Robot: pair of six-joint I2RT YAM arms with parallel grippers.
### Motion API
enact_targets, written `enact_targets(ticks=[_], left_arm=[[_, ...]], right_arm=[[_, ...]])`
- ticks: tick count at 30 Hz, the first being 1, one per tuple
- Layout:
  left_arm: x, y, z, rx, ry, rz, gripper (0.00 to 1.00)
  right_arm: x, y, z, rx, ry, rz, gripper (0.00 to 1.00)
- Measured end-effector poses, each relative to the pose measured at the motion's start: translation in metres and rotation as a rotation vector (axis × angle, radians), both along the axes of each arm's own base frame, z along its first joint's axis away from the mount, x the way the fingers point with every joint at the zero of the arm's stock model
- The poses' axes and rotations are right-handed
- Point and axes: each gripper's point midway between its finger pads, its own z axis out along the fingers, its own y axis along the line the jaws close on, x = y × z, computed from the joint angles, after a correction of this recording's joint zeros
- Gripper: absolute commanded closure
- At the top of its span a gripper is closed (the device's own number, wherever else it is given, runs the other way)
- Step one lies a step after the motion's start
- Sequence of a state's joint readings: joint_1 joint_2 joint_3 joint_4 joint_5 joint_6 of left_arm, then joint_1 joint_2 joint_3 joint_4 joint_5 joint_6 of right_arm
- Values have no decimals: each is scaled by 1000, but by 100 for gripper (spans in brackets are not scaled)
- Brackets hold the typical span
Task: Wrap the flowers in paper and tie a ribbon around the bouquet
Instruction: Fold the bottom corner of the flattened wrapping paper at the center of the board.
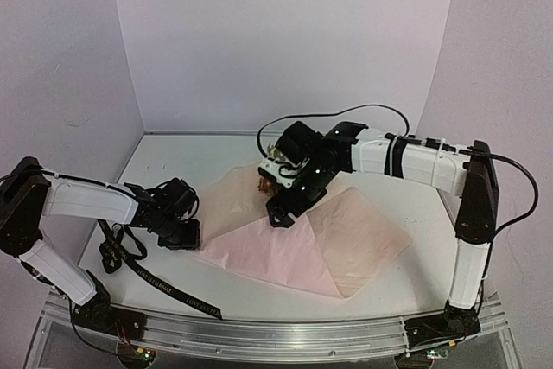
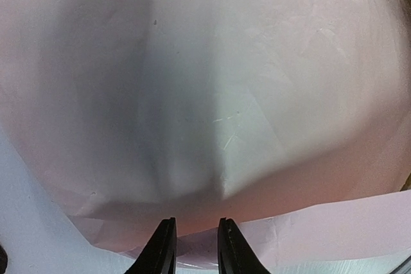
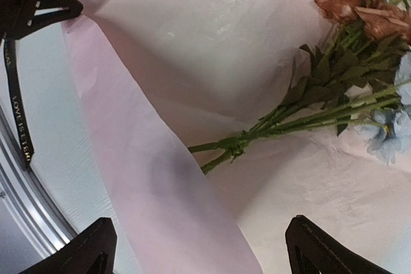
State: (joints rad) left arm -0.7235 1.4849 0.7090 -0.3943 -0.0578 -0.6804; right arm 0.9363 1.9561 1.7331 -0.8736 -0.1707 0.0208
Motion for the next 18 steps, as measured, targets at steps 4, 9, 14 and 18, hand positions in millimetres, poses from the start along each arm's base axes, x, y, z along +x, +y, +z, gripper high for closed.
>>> enact_targets(ticks=[4, 9, 14, 18], left_arm=[[-2, 2, -6, 13, 20, 9, 77], [-4, 3, -9, 18, 33, 21, 77], [-4, 3, -10, 17, 37, 25, 77], [-4, 3, -11, 19, 39, 25, 77]], right_arm=[[1, -27, 14, 66, 88, -119, 5], [-19, -51, 12, 105, 202, -199, 8], [-49, -73, -17, 58, 295, -238, 15], [-60, -83, -38, 30, 356, -283, 20]])
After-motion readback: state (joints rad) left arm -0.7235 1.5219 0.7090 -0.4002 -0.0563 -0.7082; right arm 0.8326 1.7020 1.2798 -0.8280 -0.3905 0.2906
